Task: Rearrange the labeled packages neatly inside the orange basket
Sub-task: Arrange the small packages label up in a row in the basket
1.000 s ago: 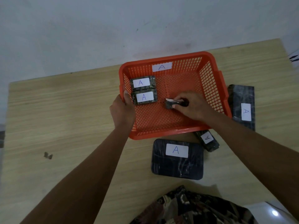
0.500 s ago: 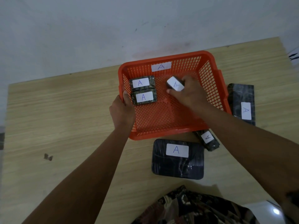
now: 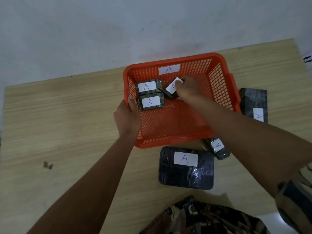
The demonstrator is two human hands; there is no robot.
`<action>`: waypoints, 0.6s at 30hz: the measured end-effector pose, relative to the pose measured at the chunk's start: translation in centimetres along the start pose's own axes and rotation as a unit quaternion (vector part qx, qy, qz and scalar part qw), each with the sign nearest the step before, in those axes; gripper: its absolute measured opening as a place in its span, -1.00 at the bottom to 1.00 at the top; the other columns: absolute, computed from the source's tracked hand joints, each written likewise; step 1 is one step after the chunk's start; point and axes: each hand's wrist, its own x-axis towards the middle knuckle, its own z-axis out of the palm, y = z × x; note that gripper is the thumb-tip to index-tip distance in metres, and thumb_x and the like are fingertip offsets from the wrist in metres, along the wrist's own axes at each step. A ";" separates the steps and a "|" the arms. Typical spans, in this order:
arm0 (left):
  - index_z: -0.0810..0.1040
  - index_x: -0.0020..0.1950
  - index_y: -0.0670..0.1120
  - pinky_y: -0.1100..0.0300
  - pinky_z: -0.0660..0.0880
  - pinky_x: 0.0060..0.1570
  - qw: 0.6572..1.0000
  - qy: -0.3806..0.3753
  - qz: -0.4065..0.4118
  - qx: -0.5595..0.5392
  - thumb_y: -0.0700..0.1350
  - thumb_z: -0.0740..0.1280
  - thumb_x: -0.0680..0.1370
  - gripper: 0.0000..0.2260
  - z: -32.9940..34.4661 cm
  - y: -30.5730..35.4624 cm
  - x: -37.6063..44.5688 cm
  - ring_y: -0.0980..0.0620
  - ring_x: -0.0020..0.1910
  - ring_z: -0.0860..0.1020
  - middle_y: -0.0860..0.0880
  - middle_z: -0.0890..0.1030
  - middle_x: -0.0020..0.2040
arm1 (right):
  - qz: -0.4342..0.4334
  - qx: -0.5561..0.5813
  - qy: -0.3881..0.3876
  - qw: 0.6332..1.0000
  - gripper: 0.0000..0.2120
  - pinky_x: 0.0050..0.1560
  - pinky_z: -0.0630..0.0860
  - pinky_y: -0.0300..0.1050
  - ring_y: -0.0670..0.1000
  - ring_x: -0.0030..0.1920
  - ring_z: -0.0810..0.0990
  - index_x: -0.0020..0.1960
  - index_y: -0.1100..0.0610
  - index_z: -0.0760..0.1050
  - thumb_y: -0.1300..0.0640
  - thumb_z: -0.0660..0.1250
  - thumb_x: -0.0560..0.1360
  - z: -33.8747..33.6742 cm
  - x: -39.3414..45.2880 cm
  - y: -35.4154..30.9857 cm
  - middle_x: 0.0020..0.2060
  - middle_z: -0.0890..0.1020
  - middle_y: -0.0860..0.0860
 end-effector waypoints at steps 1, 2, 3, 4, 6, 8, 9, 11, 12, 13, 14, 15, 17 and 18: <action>0.54 -0.19 -0.18 0.02 0.49 -0.25 1.000 0.000 0.001 -0.001 0.09 0.08 0.66 -0.56 0.0 0.0 0.0 -0.12 -0.26 0.58 -0.12 0.63 -0.25 | 0.008 0.036 0.003 0.999 -0.78 -0.01 0.64 0.15 0.18 0.06 0.62 0.14 0.16 0.55 0.07 0.28 0.58 -0.2 0.1 0.1 0.19 0.56 0.20; 0.54 -0.19 -0.18 0.02 0.49 -0.24 1.000 -0.001 0.000 -0.002 0.09 0.08 0.66 -0.56 0.0 0.0 0.0 -0.13 -0.26 0.59 -0.12 0.63 -0.24 | 0.024 0.079 0.005 0.997 -0.87 -0.07 0.66 0.14 0.16 0.02 0.64 0.06 0.15 0.55 0.12 0.32 0.57 -0.3 0.2 0.1 0.10 0.61 0.19; 0.53 -0.19 -0.18 0.03 0.49 -0.25 1.000 -0.003 -0.001 -0.003 0.09 0.08 0.66 -0.56 0.0 0.0 0.0 -0.13 -0.25 0.59 -0.12 0.63 -0.24 | 0.046 0.122 0.006 0.991 -0.94 -0.12 0.67 0.12 0.14 -0.01 0.65 0.00 0.14 0.54 0.15 0.35 0.56 -0.4 0.2 0.0 0.05 0.64 0.17; 0.53 -0.19 -0.17 0.04 0.48 -0.27 1.000 -0.004 -0.001 -0.002 0.09 0.08 0.66 -0.56 0.0 0.0 0.0 -0.12 -0.26 0.58 -0.11 0.63 -0.25 | 0.066 0.157 0.010 0.985 -0.96 -0.15 0.68 0.09 0.13 -0.04 0.65 -0.05 0.13 0.52 0.17 0.36 0.55 -0.4 0.2 -0.1 0.02 0.64 0.16; 0.51 -0.21 -0.14 0.11 0.37 -0.30 1.000 -0.002 0.001 0.004 0.09 0.08 0.66 -0.58 0.0 0.0 -0.1 -0.08 -0.28 0.56 -0.07 0.60 -0.27 | 0.099 0.229 0.033 0.968 -0.89 -0.20 0.68 0.00 0.11 -0.07 0.66 -0.13 0.12 0.48 0.21 0.36 0.56 -0.5 0.0 -0.3 -0.01 0.63 0.15; 0.49 -0.22 -0.13 0.14 0.32 -0.30 1.000 -0.001 0.001 0.006 0.09 0.08 0.66 -0.59 0.0 0.0 -0.1 -0.07 -0.30 0.55 -0.04 0.58 -0.29 | 0.123 0.301 0.060 0.944 -0.83 -0.22 0.68 -0.07 0.10 -0.10 0.67 -0.18 0.10 0.43 0.24 0.35 0.56 -0.3 -0.1 -0.4 -0.03 0.62 0.14; 0.49 -0.22 -0.13 0.13 0.33 -0.31 1.000 -0.001 0.001 0.005 0.09 0.08 0.66 -0.58 0.0 0.0 0.0 -0.07 -0.30 0.55 -0.05 0.58 -0.29 | 0.128 0.318 0.067 0.937 -0.82 -0.21 0.68 -0.07 0.10 -0.11 0.67 -0.18 0.10 0.43 0.24 0.36 0.55 -0.1 -0.1 -0.5 -0.06 0.62 0.13; 0.50 -0.22 -0.14 0.08 0.42 -0.31 1.000 -0.005 0.000 -0.002 0.09 0.08 0.66 -0.57 0.0 -0.1 0.0 -0.09 -0.30 0.56 -0.09 0.61 -0.27 | 0.128 0.328 0.065 0.934 -0.80 -0.17 0.68 -0.06 0.10 -0.13 0.67 -0.20 0.12 0.42 0.25 0.39 0.54 0.3 -0.4 -0.7 -0.16 0.61 0.09; 0.50 -0.22 -0.15 0.08 0.43 -0.31 1.000 -0.006 -0.001 -0.003 0.09 0.08 0.66 -0.57 0.1 -0.1 0.0 -0.09 -0.30 0.57 -0.10 0.62 -0.26 | 0.125 0.328 0.063 0.934 -0.79 -0.15 0.68 -0.05 0.10 -0.14 0.67 -0.21 0.12 0.42 0.26 0.39 0.53 0.5 -0.4 -0.8 -0.19 0.60 0.08; 0.50 -0.22 -0.14 0.10 0.41 -0.31 1.000 -0.005 0.000 -0.003 0.09 0.08 0.66 -0.58 0.1 -0.2 0.0 -0.08 -0.30 0.56 -0.10 0.62 -0.26 | 0.121 0.325 0.061 0.936 -0.79 -0.14 0.67 -0.04 0.10 -0.14 0.67 -0.22 0.13 0.43 0.25 0.40 0.53 0.5 -0.4 -0.9 -0.21 0.60 0.08; 0.50 -0.22 -0.14 0.12 0.38 -0.33 1.000 -0.003 0.000 0.000 0.09 0.08 0.66 -0.58 0.1 -0.2 0.0 -0.06 -0.31 0.56 -0.09 0.62 -0.27 | 0.119 0.319 0.059 0.939 -0.80 -0.15 0.67 -0.04 0.10 -0.14 0.67 -0.21 0.12 0.43 0.24 0.40 0.54 0.5 -0.5 -0.9 -0.20 0.60 0.08; 0.50 -0.22 -0.13 0.15 0.35 -0.34 1.000 -0.002 0.001 0.002 0.09 0.08 0.66 -0.58 0.1 -0.2 0.0 -0.03 -0.33 0.55 -0.06 0.60 -0.29 | 0.116 0.308 0.053 0.943 -0.81 -0.16 0.67 -0.06 0.09 -0.13 0.67 -0.20 0.11 0.44 0.22 0.39 0.54 0.4 -0.5 -0.9 -0.17 0.61 0.09; 0.49 -0.23 -0.11 0.18 0.31 -0.39 1.000 -0.002 0.001 0.005 0.09 0.08 0.66 -0.59 0.1 -0.3 0.0 0.05 -0.36 0.52 0.00 0.57 -0.33 | 0.109 0.275 0.042 0.954 -0.84 -0.14 0.67 -0.04 0.09 -0.07 0.67 -0.15 0.08 0.44 0.15 0.39 0.55 -0.1 -0.7 -0.6 -0.08 0.63 0.10; 0.49 -0.23 -0.11 0.20 0.30 -0.41 1.000 -0.001 0.001 0.007 0.09 0.07 0.66 -0.59 0.2 -0.3 0.0 0.08 -0.37 0.51 0.01 0.56 -0.33 | 0.105 0.256 0.039 0.960 -0.86 -0.11 0.67 -0.01 0.09 -0.05 0.66 -0.12 0.07 0.44 0.11 0.38 0.55 -0.3 -0.8 -0.4 -0.03 0.63 0.10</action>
